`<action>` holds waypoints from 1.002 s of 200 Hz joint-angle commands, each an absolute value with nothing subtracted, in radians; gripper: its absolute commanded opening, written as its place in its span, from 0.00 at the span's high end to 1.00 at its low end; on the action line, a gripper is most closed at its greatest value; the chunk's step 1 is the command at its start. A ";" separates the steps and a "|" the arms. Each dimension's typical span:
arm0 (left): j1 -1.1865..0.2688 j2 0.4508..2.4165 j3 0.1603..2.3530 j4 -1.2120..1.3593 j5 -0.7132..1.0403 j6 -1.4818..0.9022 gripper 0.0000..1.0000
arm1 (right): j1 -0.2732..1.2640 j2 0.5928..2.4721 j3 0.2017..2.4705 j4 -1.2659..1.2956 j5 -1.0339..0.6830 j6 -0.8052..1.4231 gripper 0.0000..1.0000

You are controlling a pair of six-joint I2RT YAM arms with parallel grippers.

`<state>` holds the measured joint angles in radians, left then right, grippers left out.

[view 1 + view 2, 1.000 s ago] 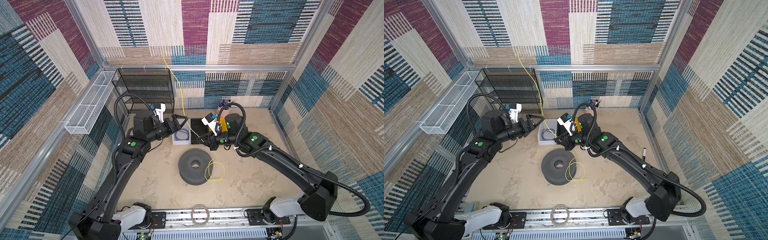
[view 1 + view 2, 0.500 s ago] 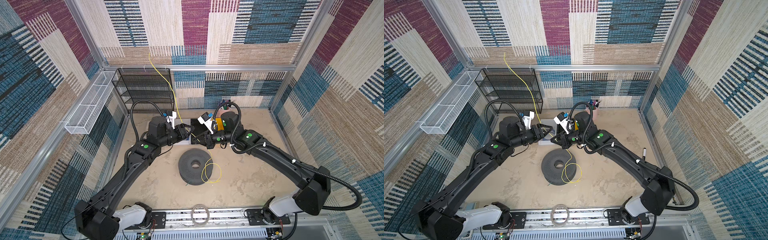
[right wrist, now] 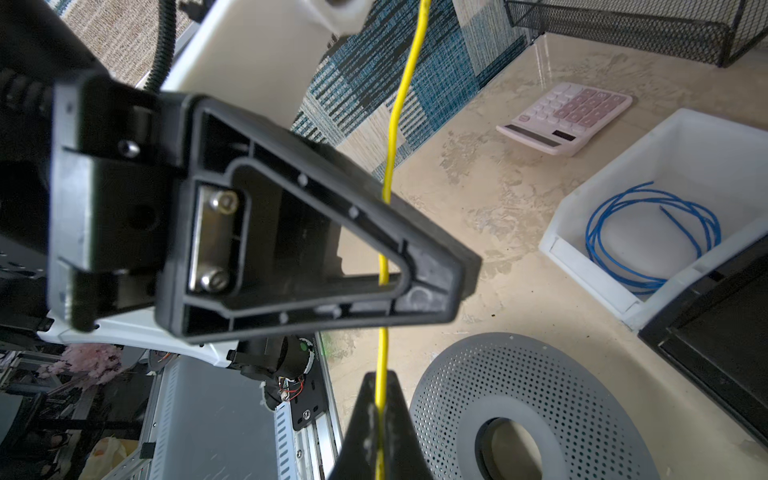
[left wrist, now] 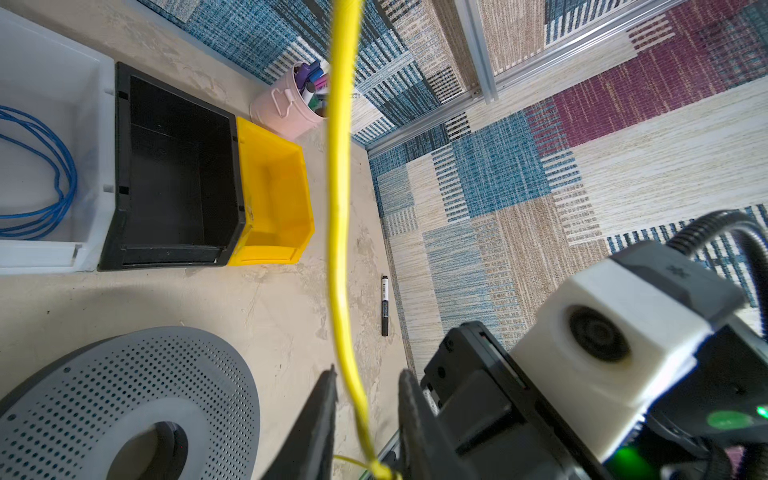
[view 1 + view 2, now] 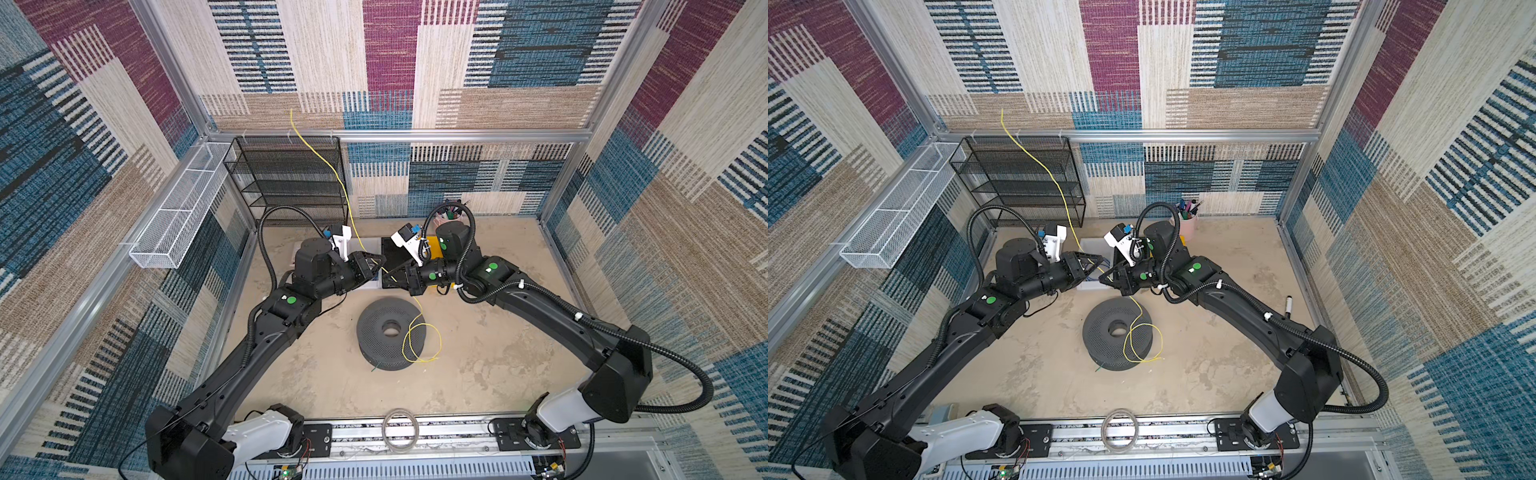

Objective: Wrap the cables

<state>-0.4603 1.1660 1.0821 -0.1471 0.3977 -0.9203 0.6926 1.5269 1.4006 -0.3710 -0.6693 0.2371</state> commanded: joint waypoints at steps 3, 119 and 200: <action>-0.460 1.162 1.079 -0.117 0.396 -0.929 0.76 | 0.693 1.534 1.417 -0.358 -0.660 0.232 1.00; -0.448 1.079 1.148 -0.195 0.281 -0.880 1.00 | 0.631 1.344 1.356 -0.403 -0.575 0.195 0.40; -0.448 1.094 1.288 -0.244 0.309 -0.886 1.00 | 0.451 1.046 0.968 -0.409 -0.590 0.253 0.41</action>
<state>-0.4492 1.0897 1.2587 -0.2329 0.2958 -0.9005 0.4530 1.0966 1.0672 -0.4309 -0.5838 0.2127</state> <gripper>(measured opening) 0.052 0.589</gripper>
